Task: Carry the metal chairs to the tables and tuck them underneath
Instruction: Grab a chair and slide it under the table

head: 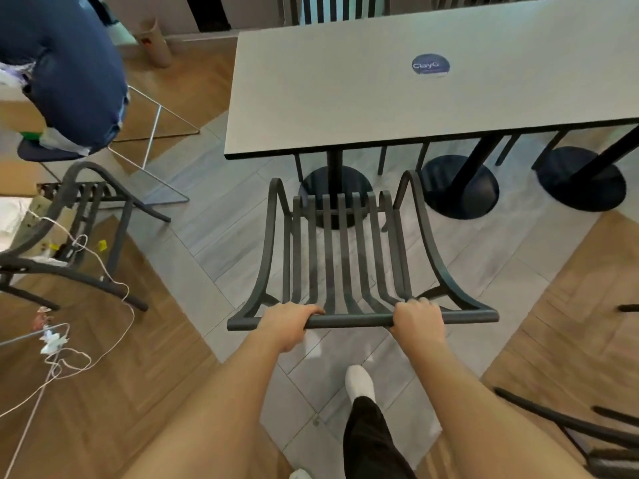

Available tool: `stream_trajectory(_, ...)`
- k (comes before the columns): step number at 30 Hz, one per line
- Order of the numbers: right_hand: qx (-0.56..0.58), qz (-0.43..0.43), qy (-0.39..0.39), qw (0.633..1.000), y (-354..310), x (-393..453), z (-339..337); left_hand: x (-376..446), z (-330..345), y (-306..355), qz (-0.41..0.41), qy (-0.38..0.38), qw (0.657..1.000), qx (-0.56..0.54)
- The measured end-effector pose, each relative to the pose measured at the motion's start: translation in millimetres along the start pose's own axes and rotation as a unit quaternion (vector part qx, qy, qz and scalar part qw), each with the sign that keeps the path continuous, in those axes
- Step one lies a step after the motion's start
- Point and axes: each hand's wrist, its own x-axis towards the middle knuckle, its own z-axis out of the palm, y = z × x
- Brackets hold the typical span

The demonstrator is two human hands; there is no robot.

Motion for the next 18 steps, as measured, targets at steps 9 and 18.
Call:
stream_trajectory(9, -0.005, -0.003, 0.015, 1.0, 15.6, 87.2, -36.2, 71.3, -58.1, -2.1, -0.003, 0.035, 0.999, 0.018)
stream_trajectory(18, -0.01, -0.009, 0.026, 1.0, 31.9, 146.7, -56.9, 122.5, -88.8, -0.4, -0.009, 0.048, 0.999, 0.02)
